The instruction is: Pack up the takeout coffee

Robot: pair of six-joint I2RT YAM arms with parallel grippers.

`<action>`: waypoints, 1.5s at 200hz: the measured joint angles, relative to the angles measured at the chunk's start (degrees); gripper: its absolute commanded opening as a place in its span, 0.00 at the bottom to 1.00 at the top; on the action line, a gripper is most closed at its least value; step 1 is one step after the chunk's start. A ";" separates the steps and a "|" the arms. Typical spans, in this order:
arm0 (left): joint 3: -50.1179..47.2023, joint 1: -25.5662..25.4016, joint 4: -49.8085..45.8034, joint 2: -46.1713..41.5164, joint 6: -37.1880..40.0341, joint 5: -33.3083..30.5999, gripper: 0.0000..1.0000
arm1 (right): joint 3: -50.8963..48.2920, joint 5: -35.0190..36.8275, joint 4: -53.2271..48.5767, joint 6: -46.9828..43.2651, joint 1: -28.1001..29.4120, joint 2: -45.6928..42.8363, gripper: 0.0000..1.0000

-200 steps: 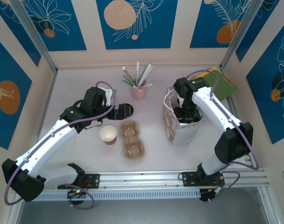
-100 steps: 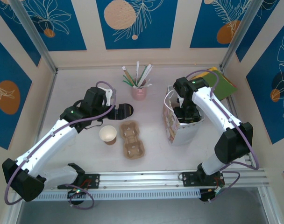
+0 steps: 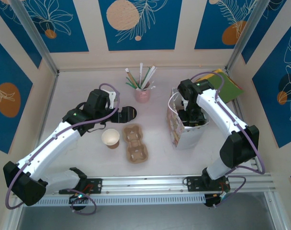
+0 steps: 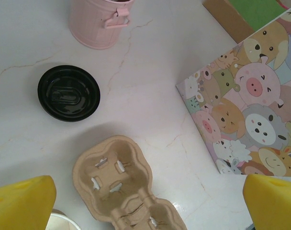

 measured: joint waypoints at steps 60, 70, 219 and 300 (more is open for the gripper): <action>0.00 0.00 0.00 0.35 0.02 0.00 1.00 | 0.02 0.00 0.17 0.00 0.00 0.00 0.64; 0.00 0.00 0.00 0.44 0.02 0.00 1.00 | 0.02 0.00 0.17 0.00 0.00 0.00 0.64; 0.00 0.00 0.00 0.66 0.02 0.00 1.00 | 0.02 -0.22 0.39 0.00 0.00 0.00 0.64; 0.00 0.00 0.02 0.66 0.02 0.02 1.00 | 0.00 -0.24 1.05 0.00 0.00 0.00 0.64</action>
